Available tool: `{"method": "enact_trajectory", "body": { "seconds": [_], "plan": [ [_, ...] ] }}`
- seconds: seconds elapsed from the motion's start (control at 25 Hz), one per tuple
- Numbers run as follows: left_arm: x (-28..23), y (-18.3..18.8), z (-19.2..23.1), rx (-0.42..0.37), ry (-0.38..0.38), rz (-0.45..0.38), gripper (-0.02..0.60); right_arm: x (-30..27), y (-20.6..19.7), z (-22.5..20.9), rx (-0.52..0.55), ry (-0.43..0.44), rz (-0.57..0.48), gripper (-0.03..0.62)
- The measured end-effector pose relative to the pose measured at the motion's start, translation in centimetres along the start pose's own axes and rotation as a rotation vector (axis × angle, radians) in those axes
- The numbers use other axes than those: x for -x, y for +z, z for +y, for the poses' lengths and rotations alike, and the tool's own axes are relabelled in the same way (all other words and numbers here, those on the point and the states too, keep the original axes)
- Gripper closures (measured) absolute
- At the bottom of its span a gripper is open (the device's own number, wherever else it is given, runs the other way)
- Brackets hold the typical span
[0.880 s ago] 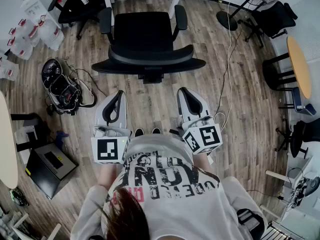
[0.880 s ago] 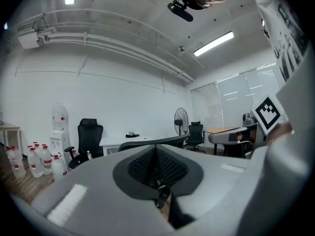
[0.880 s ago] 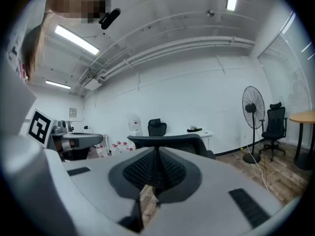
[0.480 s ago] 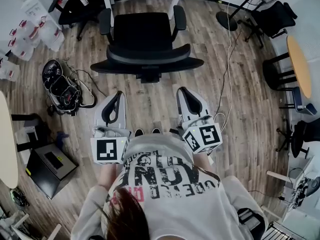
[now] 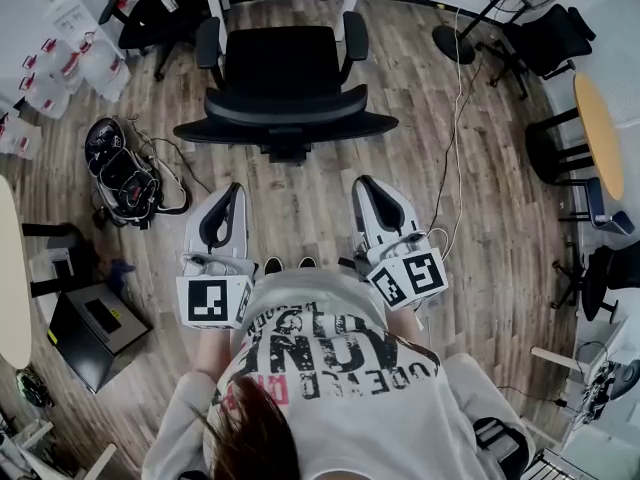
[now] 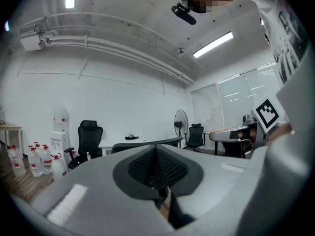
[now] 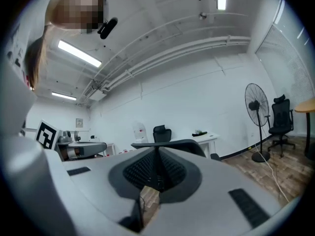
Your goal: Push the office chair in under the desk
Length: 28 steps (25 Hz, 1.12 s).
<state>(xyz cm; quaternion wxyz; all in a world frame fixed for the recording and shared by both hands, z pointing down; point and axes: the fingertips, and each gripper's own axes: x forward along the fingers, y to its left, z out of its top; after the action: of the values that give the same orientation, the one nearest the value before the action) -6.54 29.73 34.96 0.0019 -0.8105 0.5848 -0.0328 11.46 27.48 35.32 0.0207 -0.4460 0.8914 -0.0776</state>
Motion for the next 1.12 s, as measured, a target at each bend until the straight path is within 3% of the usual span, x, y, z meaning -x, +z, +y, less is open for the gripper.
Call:
{"method": "enact_trajectory", "body": {
  "seconds": [0.16, 0.36, 0.6, 0.8, 1.12],
  "plan": [
    [0.4, 0.1, -1.4, 0.002, 0.008, -0.018, 0.569, 1.2, 0.7, -0.1, -0.033, 0.058, -0.048, 0.563],
    [0.8, -0.9, -2.4, 0.026, 0.019, 0.003, 0.569, 1.9, -0.2, 0.8, -0.052, 0.158, -0.020, 0.563],
    [0.5, -1.5, -1.6, 0.039, 0.026, 0.025, 0.569, 1.6, -1.0, 0.9, -0.093, 0.206, -0.007, 0.562],
    [-0.8, -1.6, 0.9, 0.027, 0.029, 0.030, 0.569, -0.7, -1.3, 0.1, -0.079, 0.167, 0.012, 0.563],
    [-4.6, -0.8, 5.5, -0.020, -0.023, 0.036, 0.569, -4.7, -0.7, -3.0, -0.062, 0.025, 0.025, 0.563]
  ]
}}
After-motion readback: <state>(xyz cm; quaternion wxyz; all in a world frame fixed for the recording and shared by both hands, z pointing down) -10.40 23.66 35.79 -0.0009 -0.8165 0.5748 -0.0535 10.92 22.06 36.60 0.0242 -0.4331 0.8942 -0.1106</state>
